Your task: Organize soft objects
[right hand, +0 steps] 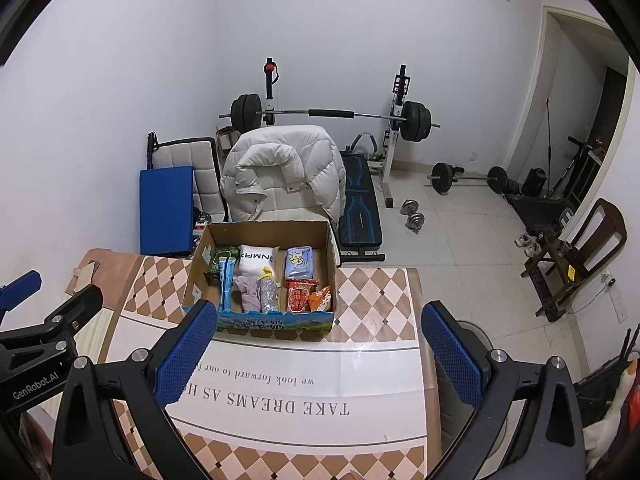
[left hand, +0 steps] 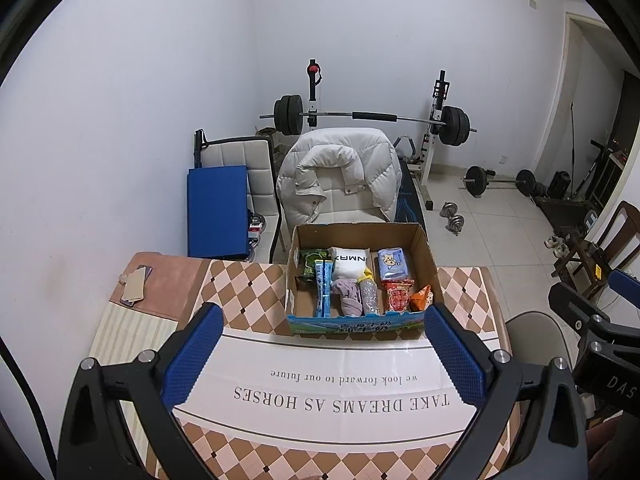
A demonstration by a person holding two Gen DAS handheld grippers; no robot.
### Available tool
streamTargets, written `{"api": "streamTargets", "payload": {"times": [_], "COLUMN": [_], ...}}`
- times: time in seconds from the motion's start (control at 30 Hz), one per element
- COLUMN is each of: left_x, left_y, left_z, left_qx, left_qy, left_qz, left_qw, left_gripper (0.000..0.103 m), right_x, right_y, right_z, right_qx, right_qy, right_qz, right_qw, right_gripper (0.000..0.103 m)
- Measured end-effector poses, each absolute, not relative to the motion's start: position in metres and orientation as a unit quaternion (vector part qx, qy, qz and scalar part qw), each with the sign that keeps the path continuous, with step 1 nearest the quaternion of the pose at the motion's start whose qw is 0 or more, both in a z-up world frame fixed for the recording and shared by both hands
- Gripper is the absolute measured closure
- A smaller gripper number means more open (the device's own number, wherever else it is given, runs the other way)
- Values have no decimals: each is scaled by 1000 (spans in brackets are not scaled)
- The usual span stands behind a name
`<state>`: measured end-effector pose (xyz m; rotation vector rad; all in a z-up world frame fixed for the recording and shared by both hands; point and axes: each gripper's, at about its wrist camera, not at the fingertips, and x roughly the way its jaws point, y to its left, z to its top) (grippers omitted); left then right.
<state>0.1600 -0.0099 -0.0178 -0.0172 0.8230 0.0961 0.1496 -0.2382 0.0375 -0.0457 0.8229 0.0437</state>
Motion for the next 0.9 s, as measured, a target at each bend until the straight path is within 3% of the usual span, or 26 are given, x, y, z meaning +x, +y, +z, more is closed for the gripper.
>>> {"api": "streamTargets", "payload": {"times": [0.9], "left_x": [158], "left_y": [-10], "left_z": [-19], "left_qx": [-8], "left_qy": [403], "left_qz": [48], "left_qw": [914], "left_gripper": [0], "right_x": [151], "right_y": [-242], "right_z": [45], "right_qx": [-25], "right_qy": [395], "right_qz": [18], "right_qw": [918], "right_gripper": [0]}}
